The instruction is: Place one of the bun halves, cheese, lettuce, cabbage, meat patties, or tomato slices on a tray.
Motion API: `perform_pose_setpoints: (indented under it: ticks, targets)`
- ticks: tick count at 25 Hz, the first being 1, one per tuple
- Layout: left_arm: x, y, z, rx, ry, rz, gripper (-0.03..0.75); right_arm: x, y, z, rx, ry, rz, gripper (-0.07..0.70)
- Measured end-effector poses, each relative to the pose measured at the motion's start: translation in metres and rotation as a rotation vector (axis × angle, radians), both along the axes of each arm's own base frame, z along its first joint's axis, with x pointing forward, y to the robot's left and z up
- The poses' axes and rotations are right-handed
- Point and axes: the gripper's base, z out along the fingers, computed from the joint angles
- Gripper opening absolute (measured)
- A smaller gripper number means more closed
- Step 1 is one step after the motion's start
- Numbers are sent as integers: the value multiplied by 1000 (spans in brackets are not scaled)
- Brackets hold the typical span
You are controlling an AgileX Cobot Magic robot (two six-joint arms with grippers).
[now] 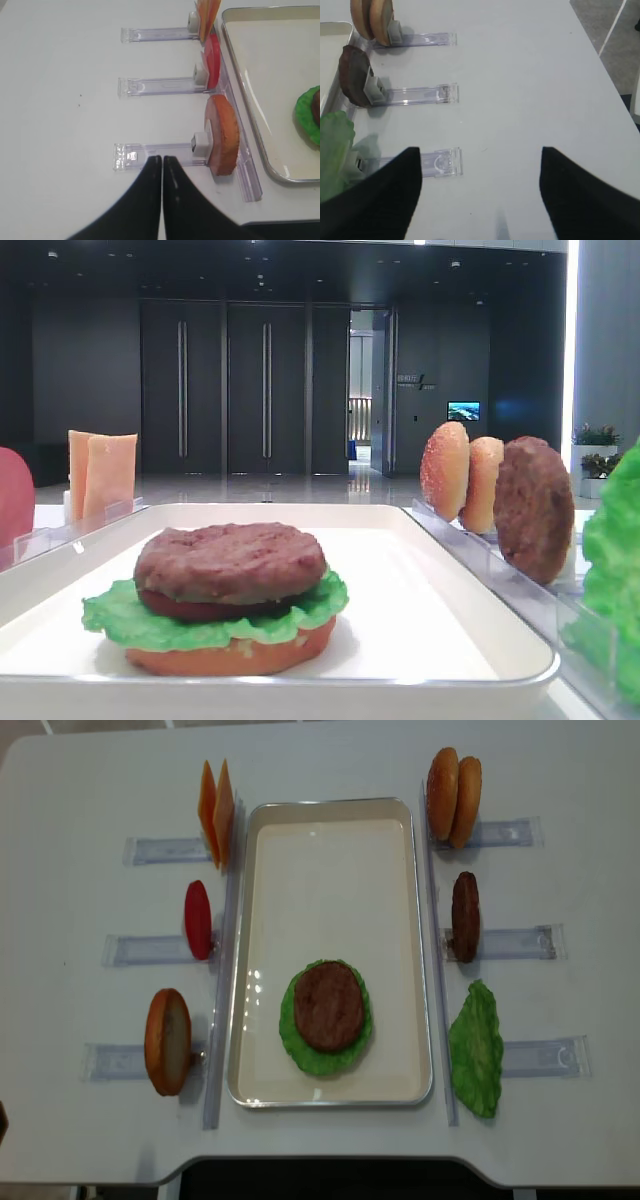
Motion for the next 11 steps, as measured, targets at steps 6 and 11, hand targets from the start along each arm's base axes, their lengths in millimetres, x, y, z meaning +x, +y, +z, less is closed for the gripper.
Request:
perform_pose_setpoints:
  ticks: [6,11]
  targets:
    - [0,0,0,0,0,0,-1,0,0,0,-1,0,0,477]
    - [0,0,0,0,0,0,-1,0,0,0,-1,-1,0,477]
